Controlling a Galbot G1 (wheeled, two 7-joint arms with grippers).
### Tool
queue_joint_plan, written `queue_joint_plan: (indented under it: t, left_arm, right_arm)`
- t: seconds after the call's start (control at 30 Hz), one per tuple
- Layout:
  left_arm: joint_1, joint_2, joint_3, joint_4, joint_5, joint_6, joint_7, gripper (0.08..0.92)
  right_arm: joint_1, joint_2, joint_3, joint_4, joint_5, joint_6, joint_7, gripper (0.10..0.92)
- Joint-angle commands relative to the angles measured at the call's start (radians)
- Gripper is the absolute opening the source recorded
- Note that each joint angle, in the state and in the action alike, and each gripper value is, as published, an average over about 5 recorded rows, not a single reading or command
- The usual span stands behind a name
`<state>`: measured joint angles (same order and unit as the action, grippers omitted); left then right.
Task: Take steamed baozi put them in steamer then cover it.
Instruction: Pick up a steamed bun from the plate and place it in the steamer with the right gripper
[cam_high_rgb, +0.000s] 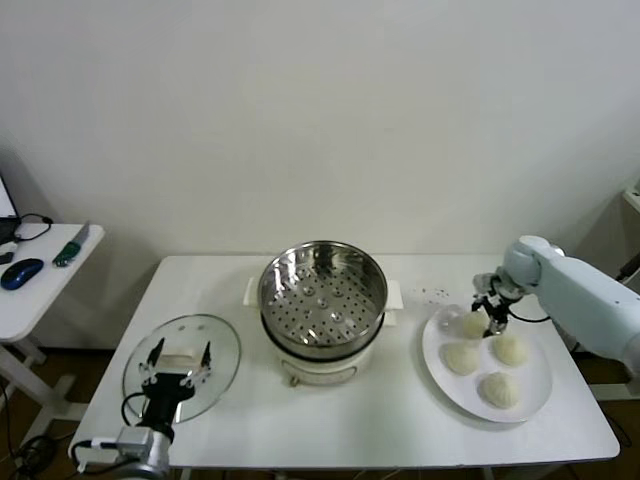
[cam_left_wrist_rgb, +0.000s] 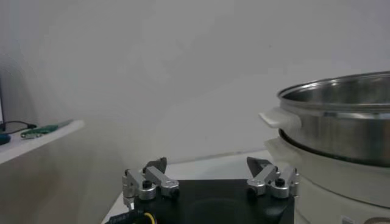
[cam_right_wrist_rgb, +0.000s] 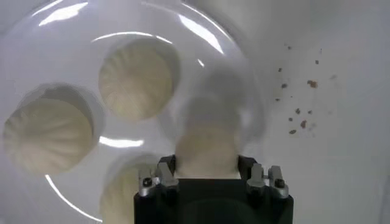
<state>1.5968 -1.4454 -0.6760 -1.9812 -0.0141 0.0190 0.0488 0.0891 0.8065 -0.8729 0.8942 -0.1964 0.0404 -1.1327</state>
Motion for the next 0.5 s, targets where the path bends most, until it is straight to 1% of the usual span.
queue_joint_plan:
  t: [0.03,0.17,0.3,0.5]
  left_arm:
    - [0.008,0.0,0.005,-0.007,-0.001,-0.001,0.002,0.823]
    - [0.013,0.0,0.011,-0.013,-0.001,0.001,0.002,0.823]
    - [0.019,0.004,0.017,-0.021,0.0,0.005,0.002,0.823]
    - [0.035,0.009,0.019,-0.032,0.0,0.005,0.003,0.823]
  right_arm:
    - [0.301,0.01,-0.218,0.091,0.061,0.126,-0.033,0.665]
    - [0.486,0.086,-0.343,0.132,0.087,0.219,-0.06,0.67]
    - [0.593,0.195,-0.423,0.139,0.11,0.32,-0.071,0.67]
    - [0.642,0.391,-0.427,0.133,0.052,0.481,-0.066,0.677]
